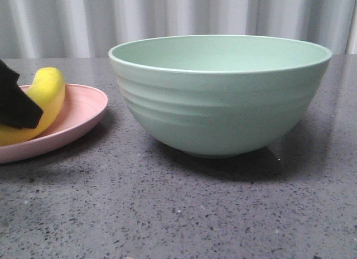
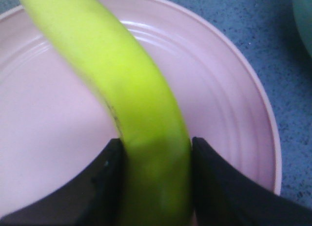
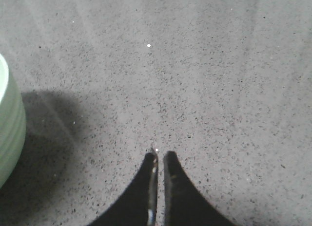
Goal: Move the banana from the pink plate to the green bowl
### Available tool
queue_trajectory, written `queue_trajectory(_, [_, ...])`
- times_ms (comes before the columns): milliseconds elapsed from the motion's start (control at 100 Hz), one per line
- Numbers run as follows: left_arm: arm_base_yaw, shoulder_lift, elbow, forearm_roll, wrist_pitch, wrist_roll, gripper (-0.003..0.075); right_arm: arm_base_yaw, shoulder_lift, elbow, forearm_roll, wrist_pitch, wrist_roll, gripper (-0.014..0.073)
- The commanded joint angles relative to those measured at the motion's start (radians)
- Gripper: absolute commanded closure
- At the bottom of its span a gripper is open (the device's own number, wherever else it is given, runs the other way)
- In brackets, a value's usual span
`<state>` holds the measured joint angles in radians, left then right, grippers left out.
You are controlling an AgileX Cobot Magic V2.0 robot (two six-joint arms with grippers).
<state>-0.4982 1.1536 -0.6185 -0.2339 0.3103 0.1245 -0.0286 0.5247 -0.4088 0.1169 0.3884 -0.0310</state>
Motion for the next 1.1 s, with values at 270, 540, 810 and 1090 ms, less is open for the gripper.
queue_trajectory(270, [-0.110, -0.071, -0.256, -0.014, 0.053, 0.047, 0.0636, 0.040, 0.017, -0.276, 0.050, 0.158, -0.041, 0.0595])
queue_trajectory(540, [-0.311, -0.085, -0.320, -0.016, 0.039, 0.047, 0.0636, 0.112, 0.137, -0.411, 0.230, 0.232, -0.041, 0.0290])
queue_trajectory(810, [-0.435, -0.066, -0.320, -0.032, 0.032, 0.047, 0.0636, 0.299, 0.307, -0.479, 0.401, 0.063, -0.041, 0.0277])
queue_trajectory(1090, [-0.487, -0.064, -0.320, -0.043, 0.007, 0.047, 0.0636, 0.513, 0.517, -0.552, 0.449, -0.110, -0.041, 0.0277])
